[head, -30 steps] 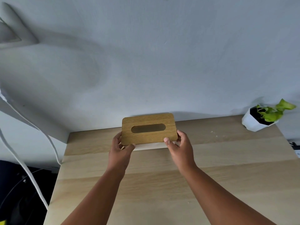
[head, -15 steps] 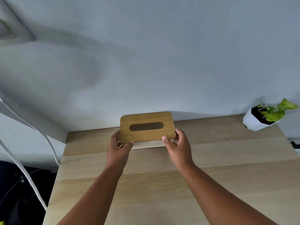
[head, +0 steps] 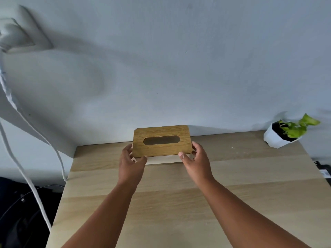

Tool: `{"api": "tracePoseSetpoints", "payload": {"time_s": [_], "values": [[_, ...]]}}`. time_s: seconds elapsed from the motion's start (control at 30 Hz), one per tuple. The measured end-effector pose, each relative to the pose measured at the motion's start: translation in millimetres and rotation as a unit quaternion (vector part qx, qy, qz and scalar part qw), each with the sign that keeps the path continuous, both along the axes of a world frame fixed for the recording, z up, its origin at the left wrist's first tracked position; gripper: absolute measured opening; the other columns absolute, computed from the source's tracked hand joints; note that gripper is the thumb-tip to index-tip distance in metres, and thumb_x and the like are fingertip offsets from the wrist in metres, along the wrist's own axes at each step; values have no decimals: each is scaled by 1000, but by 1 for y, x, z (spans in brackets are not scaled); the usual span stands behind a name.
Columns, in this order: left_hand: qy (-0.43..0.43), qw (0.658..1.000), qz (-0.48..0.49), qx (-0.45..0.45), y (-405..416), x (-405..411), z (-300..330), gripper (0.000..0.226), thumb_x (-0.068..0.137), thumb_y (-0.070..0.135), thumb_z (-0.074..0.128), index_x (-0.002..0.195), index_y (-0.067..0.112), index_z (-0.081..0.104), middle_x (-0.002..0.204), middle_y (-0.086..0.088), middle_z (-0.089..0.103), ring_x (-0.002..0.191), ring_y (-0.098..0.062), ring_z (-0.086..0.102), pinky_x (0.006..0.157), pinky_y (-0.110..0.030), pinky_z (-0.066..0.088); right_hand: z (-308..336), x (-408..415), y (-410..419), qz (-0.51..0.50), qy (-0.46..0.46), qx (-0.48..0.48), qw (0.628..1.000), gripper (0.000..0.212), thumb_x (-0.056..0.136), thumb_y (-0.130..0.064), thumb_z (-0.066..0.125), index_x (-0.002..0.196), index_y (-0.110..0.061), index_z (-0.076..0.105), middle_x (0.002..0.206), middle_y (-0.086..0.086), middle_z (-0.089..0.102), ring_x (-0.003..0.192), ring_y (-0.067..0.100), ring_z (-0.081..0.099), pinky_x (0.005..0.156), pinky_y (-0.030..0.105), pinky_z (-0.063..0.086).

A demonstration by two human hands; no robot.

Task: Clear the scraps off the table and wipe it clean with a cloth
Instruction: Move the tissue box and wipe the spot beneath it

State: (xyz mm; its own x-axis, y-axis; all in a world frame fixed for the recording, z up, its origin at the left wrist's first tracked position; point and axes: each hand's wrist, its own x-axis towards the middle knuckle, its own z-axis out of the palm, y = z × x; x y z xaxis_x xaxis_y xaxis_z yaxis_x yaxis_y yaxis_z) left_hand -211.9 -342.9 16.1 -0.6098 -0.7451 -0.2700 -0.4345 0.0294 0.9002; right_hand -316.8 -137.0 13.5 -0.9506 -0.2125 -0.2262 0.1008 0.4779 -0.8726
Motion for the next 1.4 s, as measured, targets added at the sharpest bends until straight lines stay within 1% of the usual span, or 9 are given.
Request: {"api": "tracePoseSetpoints", "payload": {"time_s": [0.23,0.4,0.53,0.73,0.97,1.1,1.23,1.3,1.4], "values": [[-13,998,-7,-60,6,17,17,73,82,38,73,146,38,38,148,17,43,136,-7,43,110,-37,42,19,14,25,14,41,29,999,74,92,-40,74,154,-23,38,158,-3,42,142,15,44,113,34,40],[-19,984,-29,-172,35,35,36,71,84,39,75,145,33,41,146,9,45,137,-15,40,111,-35,36,31,31,60,19,66,53,996,65,93,-43,71,150,-26,44,152,-3,46,136,14,47,102,25,38],[2,968,-65,-241,74,48,40,67,84,33,77,143,25,46,144,5,48,134,-16,39,106,-30,32,34,47,100,18,84,72,994,58,96,-41,68,148,-25,48,151,-3,48,138,14,46,106,25,37],[-12,952,-145,-268,141,65,16,73,82,34,79,145,17,48,148,-4,49,137,-27,41,113,-43,36,29,70,180,27,100,128,986,54,97,-34,68,146,-16,53,148,3,52,138,20,49,113,32,40],[-63,913,-234,-328,202,88,-31,80,79,59,52,142,10,52,145,-11,51,135,-35,45,114,-50,37,8,111,311,6,103,197,975,49,95,-26,71,141,-10,60,147,8,56,139,25,49,116,36,38],[-100,890,-266,-356,235,97,-52,83,79,65,47,142,10,53,150,-15,48,139,-38,40,117,-53,34,-7,141,397,8,101,273,957,50,98,-34,65,145,-17,56,154,3,50,147,22,38,120,45,36],[-149,881,-270,-358,264,100,-60,86,81,67,49,150,17,44,162,-13,33,151,-37,25,125,-51,17,-21,168,476,18,103,370,923,50,98,-39,64,144,-20,58,159,3,45,153,27,29,124,51,23],[-158,883,-260,-358,270,101,-62,90,80,72,45,152,18,42,164,-12,30,153,-35,21,126,-51,13,-31,177,504,31,116,394,911,53,95,-41,66,141,-16,60,159,8,45,151,33,32,121,56,27],[-158,885,-243,-364,270,103,-65,94,79,79,38,152,20,43,163,-10,32,153,-34,19,126,-54,14,-49,192,526,63,153,405,900,67,92,-59,50,144,-16,58,162,10,40,153,35,29,118,61,30]]}}
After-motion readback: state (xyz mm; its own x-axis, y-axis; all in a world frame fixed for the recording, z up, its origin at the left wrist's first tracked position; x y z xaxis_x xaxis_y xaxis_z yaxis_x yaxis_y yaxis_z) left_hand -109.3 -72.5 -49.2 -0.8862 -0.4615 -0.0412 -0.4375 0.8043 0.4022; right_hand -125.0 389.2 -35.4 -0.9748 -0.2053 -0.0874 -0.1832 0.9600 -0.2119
